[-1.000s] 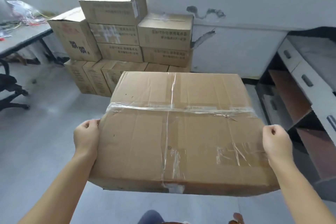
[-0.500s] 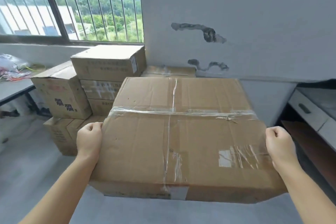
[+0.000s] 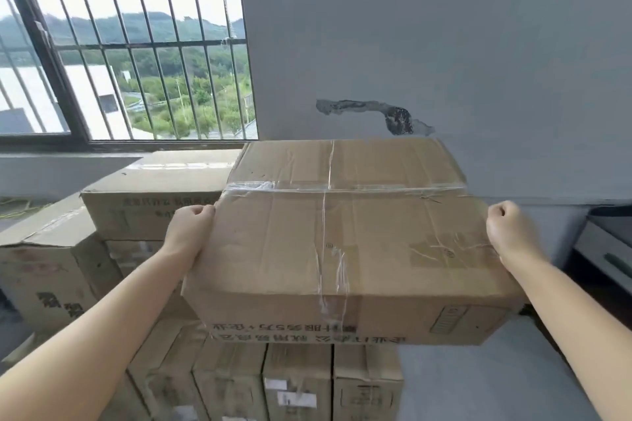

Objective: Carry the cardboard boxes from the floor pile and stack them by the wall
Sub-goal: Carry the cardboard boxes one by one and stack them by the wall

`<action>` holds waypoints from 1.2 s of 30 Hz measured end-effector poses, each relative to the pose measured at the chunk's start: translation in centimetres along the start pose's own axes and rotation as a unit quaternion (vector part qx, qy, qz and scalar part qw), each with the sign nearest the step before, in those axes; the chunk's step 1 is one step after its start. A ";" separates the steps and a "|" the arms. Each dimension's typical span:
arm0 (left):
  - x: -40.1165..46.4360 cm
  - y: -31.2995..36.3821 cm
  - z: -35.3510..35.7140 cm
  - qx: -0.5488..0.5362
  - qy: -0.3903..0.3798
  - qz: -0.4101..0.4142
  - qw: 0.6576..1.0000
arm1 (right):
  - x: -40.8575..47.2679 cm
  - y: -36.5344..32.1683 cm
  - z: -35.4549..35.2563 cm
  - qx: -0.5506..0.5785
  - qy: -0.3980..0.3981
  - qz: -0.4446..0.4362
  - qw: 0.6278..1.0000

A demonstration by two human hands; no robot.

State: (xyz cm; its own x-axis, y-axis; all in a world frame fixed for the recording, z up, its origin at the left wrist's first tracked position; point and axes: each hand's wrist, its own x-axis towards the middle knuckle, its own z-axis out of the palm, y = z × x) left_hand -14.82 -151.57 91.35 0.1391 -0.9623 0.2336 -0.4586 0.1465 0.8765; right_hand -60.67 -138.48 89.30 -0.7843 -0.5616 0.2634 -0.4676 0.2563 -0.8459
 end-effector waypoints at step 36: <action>31.8 -13.9 11.9 0.383 -0.183 0.206 0.882 | 18.5 0.4 29.7 0.134 -0.144 0.203 0.959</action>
State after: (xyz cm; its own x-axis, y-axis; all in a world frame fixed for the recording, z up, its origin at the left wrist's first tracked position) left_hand -14.45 -186.91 81.55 -0.4058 -0.8939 0.1904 -0.8818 0.4377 0.1754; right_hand -63.21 -172.11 80.09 -0.7162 -0.6625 -0.2194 0.0037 0.3107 -0.9505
